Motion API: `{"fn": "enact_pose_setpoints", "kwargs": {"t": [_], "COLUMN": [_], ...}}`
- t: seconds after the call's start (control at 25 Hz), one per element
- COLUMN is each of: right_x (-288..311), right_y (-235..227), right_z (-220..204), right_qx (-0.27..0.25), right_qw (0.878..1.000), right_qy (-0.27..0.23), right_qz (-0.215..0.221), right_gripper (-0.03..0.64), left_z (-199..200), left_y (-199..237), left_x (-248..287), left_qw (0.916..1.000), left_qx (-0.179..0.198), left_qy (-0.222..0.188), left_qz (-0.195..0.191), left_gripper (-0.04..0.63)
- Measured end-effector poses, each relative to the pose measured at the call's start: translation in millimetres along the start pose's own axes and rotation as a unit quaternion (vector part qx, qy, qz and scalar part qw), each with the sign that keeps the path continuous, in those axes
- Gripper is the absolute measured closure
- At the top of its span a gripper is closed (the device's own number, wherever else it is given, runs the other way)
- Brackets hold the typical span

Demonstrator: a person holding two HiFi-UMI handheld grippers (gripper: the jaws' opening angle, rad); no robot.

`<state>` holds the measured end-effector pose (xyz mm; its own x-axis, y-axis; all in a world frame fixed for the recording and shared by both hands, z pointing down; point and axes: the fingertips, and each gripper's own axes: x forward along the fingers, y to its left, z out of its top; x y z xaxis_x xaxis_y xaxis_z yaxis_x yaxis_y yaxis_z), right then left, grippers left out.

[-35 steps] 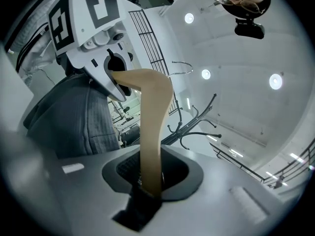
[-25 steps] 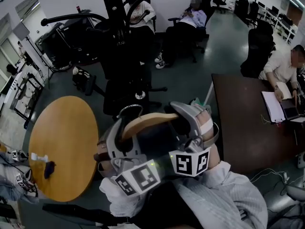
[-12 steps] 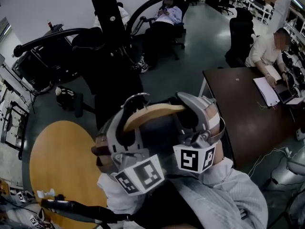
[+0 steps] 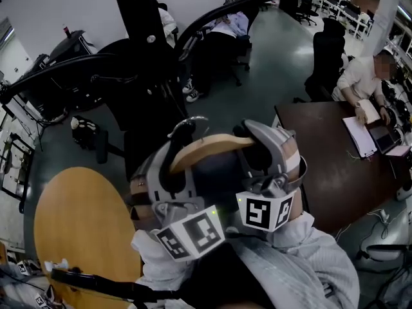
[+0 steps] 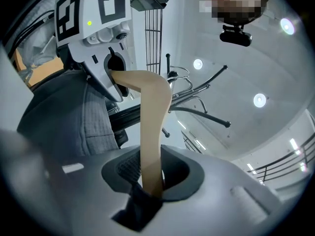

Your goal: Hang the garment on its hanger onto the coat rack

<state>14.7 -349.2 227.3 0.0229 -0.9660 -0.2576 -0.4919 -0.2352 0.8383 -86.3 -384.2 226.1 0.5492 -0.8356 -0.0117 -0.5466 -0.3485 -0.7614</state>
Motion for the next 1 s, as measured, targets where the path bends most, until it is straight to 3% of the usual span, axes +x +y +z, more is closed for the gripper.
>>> {"fn": "enact_pose_setpoints", "kwargs": {"t": [0.52, 0.8, 1.0], "right_x": [65, 79, 77], "right_y": [43, 60, 73], "right_z": [-22, -25, -30], "right_qx": [0.018, 0.038, 0.038], "right_qw": [0.998, 0.996, 0.994], "right_qy": [-0.024, -0.031, -0.027], "right_qz": [0.056, 0.073, 0.098], "right_gripper": [0.529, 0.531, 0.534], "left_z": [-50, -61, -68], "left_y": [-2, 3, -6], "left_x": [53, 62, 60], "left_qw": [0.9984, 0.9983, 0.9980], "left_qx": [-0.008, 0.020, 0.019], "left_qy": [0.055, 0.054, 0.060], "left_qz": [-0.005, -0.001, -0.006], "left_gripper": [0.526, 0.526, 0.526]}}
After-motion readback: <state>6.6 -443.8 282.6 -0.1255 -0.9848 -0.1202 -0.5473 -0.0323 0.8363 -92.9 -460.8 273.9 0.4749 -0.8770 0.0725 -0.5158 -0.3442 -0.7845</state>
